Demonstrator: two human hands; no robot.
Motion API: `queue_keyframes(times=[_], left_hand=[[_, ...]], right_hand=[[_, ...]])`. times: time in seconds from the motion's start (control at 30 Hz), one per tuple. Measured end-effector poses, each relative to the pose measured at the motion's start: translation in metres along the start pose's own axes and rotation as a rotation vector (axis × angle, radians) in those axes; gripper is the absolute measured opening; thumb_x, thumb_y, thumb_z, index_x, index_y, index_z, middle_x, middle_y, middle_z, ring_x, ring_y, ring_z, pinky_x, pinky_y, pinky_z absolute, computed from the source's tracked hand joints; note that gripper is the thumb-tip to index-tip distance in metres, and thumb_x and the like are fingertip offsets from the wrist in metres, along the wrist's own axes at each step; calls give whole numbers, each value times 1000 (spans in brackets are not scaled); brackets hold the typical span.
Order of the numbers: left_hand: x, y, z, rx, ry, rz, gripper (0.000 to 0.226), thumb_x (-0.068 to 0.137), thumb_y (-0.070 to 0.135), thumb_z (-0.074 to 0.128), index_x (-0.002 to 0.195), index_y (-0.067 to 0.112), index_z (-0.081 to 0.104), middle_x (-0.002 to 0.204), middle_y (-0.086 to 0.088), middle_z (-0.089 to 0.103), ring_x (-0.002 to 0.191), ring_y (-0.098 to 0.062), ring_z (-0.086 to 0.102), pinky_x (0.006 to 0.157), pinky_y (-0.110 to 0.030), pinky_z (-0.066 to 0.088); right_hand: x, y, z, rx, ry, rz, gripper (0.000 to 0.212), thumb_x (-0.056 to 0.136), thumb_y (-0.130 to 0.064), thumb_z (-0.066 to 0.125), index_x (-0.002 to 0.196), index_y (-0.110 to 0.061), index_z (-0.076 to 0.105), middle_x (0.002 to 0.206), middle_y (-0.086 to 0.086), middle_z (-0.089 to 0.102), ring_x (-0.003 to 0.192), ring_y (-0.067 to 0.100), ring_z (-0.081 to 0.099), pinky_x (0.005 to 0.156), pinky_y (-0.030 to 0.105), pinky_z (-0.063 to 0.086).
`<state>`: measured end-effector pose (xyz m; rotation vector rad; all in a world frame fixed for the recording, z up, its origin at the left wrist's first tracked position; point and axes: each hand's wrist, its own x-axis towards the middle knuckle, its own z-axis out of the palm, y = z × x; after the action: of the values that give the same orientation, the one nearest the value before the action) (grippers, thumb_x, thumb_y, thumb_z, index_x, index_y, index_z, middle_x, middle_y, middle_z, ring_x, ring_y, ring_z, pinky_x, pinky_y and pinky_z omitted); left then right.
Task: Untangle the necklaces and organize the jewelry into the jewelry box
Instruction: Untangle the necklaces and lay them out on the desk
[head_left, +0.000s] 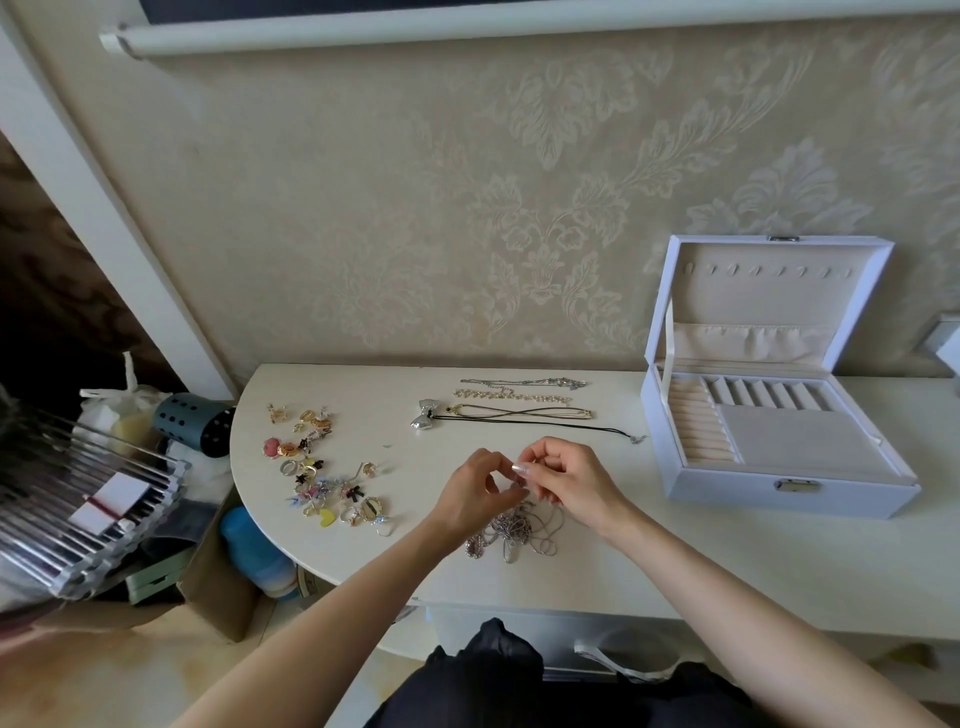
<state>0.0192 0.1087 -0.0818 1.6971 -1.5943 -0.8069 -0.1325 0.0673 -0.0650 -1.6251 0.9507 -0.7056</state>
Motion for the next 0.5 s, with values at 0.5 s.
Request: queue_keyframes(times=[0.5], left_hand=[[-4, 0, -4, -244, 32, -37, 17, 78, -6, 64, 91, 4, 66, 83, -7, 70, 73, -14, 64, 65, -21, 52]], right_hand=[[-4, 11, 2, -124, 107, 141, 18, 80, -9, 67, 90, -24, 68, 58, -7, 48, 54, 4, 45, 58, 17, 36]])
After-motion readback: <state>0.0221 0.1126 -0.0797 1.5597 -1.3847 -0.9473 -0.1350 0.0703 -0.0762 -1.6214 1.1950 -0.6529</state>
